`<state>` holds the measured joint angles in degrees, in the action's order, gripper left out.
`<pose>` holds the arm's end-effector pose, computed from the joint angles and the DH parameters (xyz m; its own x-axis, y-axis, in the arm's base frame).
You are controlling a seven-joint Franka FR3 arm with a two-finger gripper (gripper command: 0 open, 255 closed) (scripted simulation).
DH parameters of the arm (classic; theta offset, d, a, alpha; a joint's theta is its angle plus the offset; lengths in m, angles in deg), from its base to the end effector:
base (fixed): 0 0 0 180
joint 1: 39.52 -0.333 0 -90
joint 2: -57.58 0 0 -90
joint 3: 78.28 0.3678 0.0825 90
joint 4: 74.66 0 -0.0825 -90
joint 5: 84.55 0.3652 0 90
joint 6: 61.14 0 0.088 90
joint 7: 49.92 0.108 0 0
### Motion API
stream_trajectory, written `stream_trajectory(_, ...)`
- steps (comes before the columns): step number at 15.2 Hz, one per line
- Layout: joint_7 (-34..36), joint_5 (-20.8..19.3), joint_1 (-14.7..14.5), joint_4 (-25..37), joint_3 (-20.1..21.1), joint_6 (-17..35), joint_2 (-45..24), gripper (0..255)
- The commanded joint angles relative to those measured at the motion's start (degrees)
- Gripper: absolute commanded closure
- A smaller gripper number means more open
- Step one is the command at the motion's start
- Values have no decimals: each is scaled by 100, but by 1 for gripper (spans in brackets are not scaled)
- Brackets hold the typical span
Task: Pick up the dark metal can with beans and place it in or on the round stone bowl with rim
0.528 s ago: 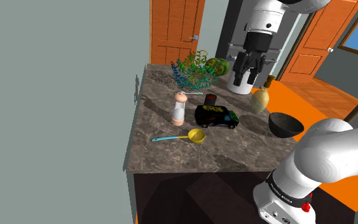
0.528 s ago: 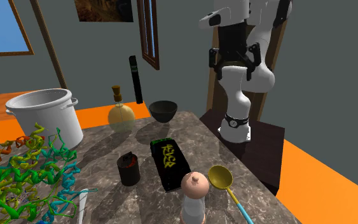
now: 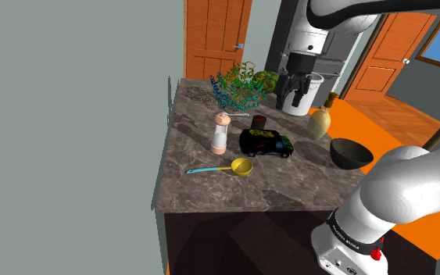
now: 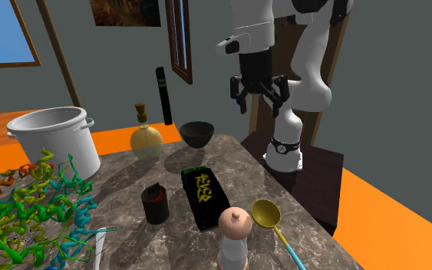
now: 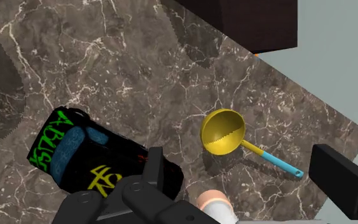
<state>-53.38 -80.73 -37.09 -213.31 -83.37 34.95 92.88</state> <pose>0.3007 -0.0398 0.5582 0.9911 -0.0546 -0.1214 -0.0697 -0.9899 -0.1234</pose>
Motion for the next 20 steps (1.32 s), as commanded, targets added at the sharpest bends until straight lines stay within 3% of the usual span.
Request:
stream_trajectory(1, -123, -87, 45, -14, -85, 362, -308, 0)
stream_trajectory(10, -645, -301, 217, 439, -478, 1733, -1962, 0)
stream_trajectory(20, -1242, -142, 421, 1625, -799, 2767, -3987, 0)
